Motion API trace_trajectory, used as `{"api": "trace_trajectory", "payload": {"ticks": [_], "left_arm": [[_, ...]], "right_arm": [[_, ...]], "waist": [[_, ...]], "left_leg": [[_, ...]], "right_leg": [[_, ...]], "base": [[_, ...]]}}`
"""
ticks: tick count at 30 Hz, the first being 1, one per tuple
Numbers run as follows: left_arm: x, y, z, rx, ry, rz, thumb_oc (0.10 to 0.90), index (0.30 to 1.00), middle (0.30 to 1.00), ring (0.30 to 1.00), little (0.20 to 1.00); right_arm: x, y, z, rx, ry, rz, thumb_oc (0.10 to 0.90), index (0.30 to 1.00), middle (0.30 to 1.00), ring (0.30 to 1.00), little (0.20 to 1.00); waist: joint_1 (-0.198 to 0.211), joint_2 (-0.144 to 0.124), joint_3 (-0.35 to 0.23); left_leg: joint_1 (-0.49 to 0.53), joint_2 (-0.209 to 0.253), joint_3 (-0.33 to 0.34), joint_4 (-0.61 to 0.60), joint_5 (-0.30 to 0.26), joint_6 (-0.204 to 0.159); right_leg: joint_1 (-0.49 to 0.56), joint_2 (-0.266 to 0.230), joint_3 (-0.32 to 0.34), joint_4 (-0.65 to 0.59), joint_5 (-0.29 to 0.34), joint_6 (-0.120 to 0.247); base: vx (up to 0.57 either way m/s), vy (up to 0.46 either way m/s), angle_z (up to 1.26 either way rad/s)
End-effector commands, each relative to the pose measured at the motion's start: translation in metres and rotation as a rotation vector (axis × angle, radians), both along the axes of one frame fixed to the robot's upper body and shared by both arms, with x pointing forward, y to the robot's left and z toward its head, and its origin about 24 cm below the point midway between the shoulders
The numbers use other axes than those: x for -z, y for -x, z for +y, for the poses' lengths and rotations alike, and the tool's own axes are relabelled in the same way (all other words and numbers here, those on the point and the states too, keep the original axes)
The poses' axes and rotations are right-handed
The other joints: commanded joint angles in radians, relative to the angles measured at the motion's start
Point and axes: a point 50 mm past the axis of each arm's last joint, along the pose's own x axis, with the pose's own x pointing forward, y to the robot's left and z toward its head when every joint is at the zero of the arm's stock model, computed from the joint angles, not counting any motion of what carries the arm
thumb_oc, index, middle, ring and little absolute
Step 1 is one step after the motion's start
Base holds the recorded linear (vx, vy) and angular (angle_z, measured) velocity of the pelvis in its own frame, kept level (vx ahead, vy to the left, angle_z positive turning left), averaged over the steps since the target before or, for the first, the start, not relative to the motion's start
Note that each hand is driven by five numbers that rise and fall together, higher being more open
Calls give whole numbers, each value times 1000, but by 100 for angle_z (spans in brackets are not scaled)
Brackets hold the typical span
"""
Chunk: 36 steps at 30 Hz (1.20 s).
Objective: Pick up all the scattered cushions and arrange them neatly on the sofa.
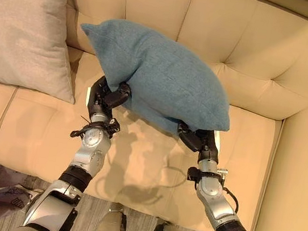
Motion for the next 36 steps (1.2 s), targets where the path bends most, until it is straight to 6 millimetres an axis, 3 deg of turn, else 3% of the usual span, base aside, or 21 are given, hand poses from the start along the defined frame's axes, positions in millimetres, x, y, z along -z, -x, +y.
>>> {"api": "trace_trajectory", "payload": {"ticks": [1,2,3,7,16,22,26,32,36], "left_arm": [[-95,-7,-33,108,-56,-402,400,300,300,300,300],[-111,-3,-37,125,-58,-464,400,300,300,300,300],[-111,-3,-37,125,-59,-465,400,300,300,300,300],[-136,6,-48,171,-53,-553,400,300,300,300,300],[-152,8,-71,247,47,-551,400,300,300,300,300],[-156,10,-80,289,81,-546,400,300,300,300,300],[-155,6,-78,281,77,-510,400,300,300,300,300],[-146,4,-80,296,74,-462,400,300,300,300,300],[-138,2,-91,320,81,-426,400,300,300,300,300]], "right_arm": [[-94,-1,29,-101,-97,-451,400,300,300,300,300],[-118,3,19,-49,-98,-570,400,300,300,300,300],[-118,4,19,-47,-98,-571,400,300,300,300,300],[-152,13,0,70,-57,-741,400,300,300,300,300],[-180,8,-18,259,26,-812,400,300,300,300,300],[-178,9,-21,282,80,-795,400,300,300,300,300],[-164,7,-32,331,166,-716,400,300,300,300,300],[-132,11,-57,440,265,-565,400,300,300,300,300],[-131,3,-76,552,412,-528,400,300,300,300,300]], "waist": [[17,-34,-29],[15,-30,-33],[15,-30,-32],[12,-28,-38],[19,-12,-62],[17,-5,-72],[11,-3,-73],[3,0,-70],[-1,1,-67]], "left_leg": [[77,20,27,5,-186,-60],[78,20,26,5,-189,-59],[79,20,26,5,-189,-59],[71,13,27,5,-168,-50],[95,6,21,5,-174,-45],[109,3,19,5,-176,-44],[115,1,21,5,-179,-41],[110,-1,21,5,-179,-39],[107,-1,20,5,-178,-41]], "right_leg": [[61,-37,-10,12,-119,70],[62,-35,-8,12,-121,71],[62,-35,-9,12,-121,71],[56,-39,-20,13,-106,66],[82,-35,-24,13,-119,65],[98,-36,-27,13,-126,64],[103,-38,-30,16,-127,65],[100,-39,-36,15,-129,65],[98,-38,-36,15,-132,65]], "base": [[0,0,0],[0,0,0],[0,0,0],[-57,-2,0],[10,-17,3],[0,0,0],[0,0,0],[-2,-3,1],[0,0,0]]}}
